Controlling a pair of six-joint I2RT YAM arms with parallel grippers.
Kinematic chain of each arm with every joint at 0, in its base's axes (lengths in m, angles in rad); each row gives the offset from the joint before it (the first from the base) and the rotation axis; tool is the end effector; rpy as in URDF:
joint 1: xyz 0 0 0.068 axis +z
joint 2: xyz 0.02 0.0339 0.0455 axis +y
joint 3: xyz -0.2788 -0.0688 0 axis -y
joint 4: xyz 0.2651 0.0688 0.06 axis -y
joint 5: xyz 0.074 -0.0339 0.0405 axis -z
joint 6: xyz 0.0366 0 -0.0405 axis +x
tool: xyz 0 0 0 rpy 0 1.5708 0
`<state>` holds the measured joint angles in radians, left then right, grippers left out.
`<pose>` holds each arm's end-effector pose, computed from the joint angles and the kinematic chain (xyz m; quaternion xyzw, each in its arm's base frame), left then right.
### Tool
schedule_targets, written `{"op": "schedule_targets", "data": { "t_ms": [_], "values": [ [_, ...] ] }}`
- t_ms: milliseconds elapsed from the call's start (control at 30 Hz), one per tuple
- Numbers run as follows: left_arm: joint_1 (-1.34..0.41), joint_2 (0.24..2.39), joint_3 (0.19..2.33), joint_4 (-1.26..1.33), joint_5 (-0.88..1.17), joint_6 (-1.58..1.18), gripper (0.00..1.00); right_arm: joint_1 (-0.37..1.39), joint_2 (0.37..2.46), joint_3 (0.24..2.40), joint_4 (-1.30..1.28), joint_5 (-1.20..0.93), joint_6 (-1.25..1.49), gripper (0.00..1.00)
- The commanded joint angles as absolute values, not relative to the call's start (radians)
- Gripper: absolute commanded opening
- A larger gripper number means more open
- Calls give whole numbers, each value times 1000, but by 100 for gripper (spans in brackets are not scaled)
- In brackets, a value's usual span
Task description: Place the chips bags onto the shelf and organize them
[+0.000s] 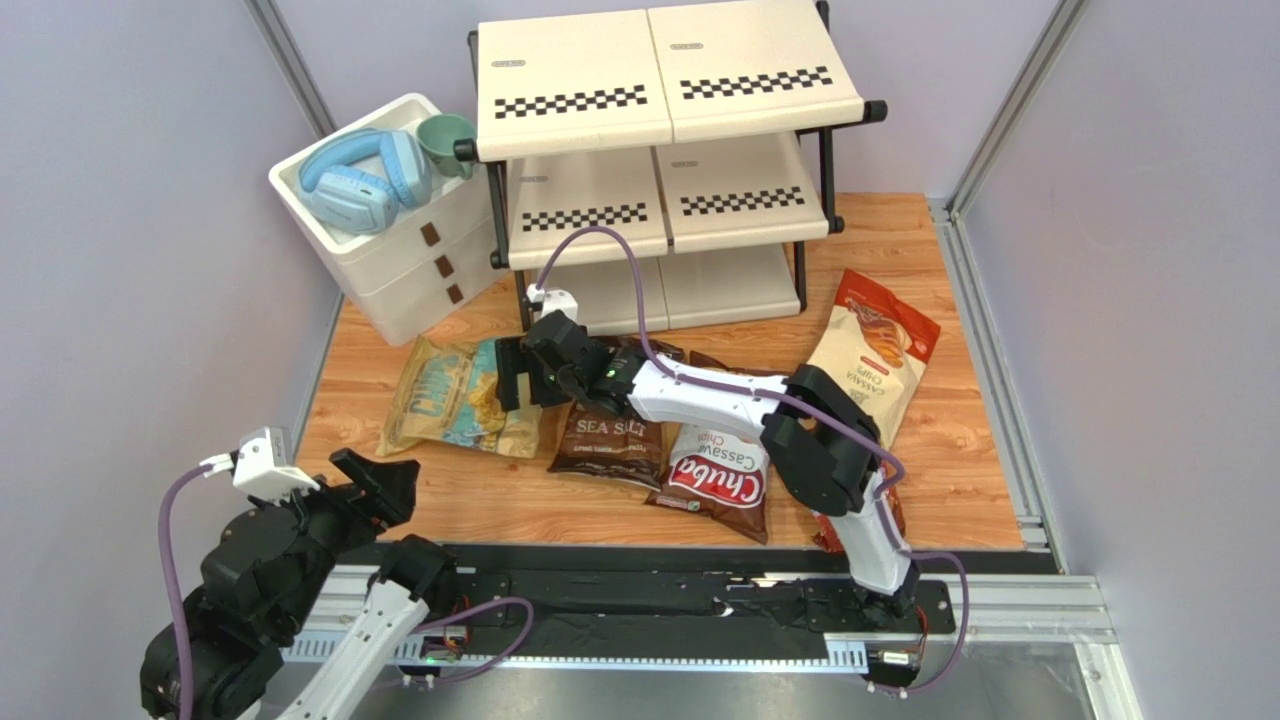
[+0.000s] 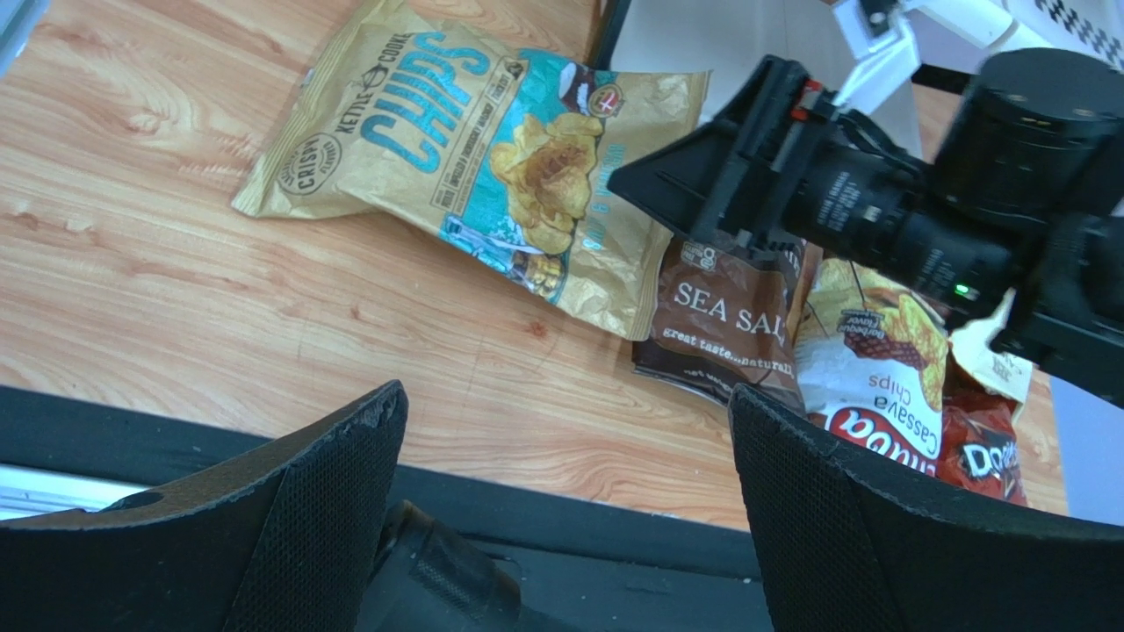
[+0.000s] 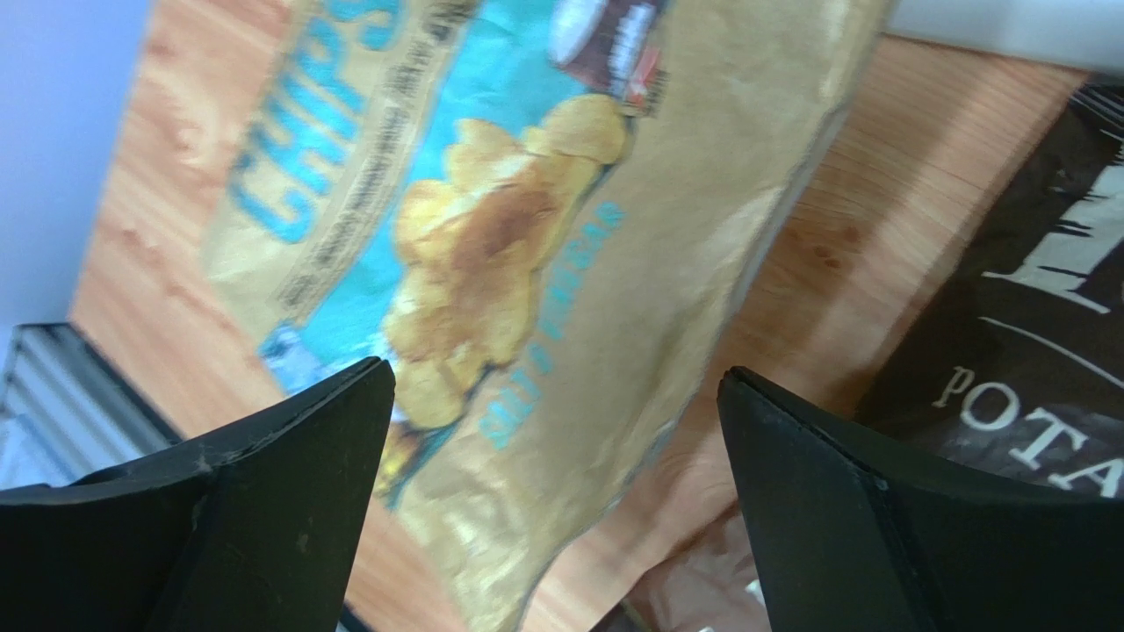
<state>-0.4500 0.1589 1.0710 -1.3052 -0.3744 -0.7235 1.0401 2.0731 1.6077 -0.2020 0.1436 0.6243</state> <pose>-0.0308 0.0297 0.3626 -0.2138 0.7953 -0.1733 0.5401 0.2599 0.4326 0.2243 -0.1546 0.8845 0.2785 0.3408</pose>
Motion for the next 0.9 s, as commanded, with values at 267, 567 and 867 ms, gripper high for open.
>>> {"op": "schedule_targets", "data": {
  "t_ms": [267,567,867],
  "values": [
    [-451,161,1072,-1281,-334,-713,95,1011,2155,1647,-161,111,646,100],
    [-451,152,1075,-1275,-313,-723,94,1009,2243,1713,-123,52,690,99],
    [-451,207,1114,-1236,-273,-701,94,1011,2241,1565,118,60,733,53]
  ]
}}
